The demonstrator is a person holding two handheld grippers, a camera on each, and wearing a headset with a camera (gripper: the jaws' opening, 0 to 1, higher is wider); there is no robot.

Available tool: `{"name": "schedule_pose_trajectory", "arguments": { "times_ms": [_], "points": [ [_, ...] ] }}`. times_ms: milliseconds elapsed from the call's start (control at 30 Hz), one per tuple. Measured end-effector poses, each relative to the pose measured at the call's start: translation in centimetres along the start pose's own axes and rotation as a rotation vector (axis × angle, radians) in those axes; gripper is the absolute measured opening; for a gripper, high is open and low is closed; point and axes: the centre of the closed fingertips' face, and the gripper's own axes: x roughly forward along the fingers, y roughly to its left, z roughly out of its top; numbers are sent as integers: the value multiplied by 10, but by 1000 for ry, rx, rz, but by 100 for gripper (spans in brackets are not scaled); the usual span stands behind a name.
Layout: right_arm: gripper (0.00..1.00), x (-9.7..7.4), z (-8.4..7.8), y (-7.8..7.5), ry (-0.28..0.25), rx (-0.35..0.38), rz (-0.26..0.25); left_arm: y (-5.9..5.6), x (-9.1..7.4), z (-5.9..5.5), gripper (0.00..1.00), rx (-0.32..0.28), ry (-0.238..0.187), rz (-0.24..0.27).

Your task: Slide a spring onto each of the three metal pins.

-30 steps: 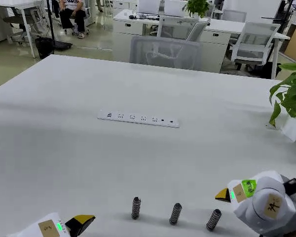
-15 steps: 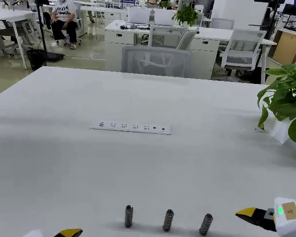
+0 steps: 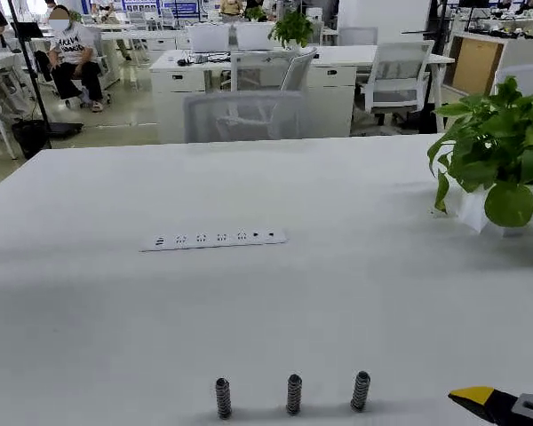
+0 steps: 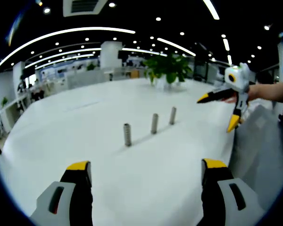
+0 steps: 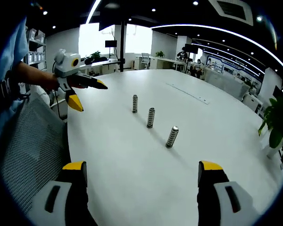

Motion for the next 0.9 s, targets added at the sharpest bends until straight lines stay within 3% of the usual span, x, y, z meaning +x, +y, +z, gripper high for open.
{"name": "schedule_pose_trajectory", "arguments": {
  "times_ms": [67, 233, 400, 633, 900],
  "points": [
    [99, -8, 0, -1, -13, 19, -33, 1, -1, -1, 98, 28, 10, 10],
    [99, -15, -2, -10, -52, 47, -108, 6, -2, 0, 97, 4, -4, 46],
    [99, -18, -5, -17, -63, 73, -144, 8, -1, -3, 97, -20, 1, 60],
    [99, -22, -14, -18, -45, 85, -147, 6, 2, -2, 97, -21, 11, 48],
    [99, -18, -20, -8, -21, 77, -135, 0, 4, -3, 97, -24, 14, 39]
  ]
}}
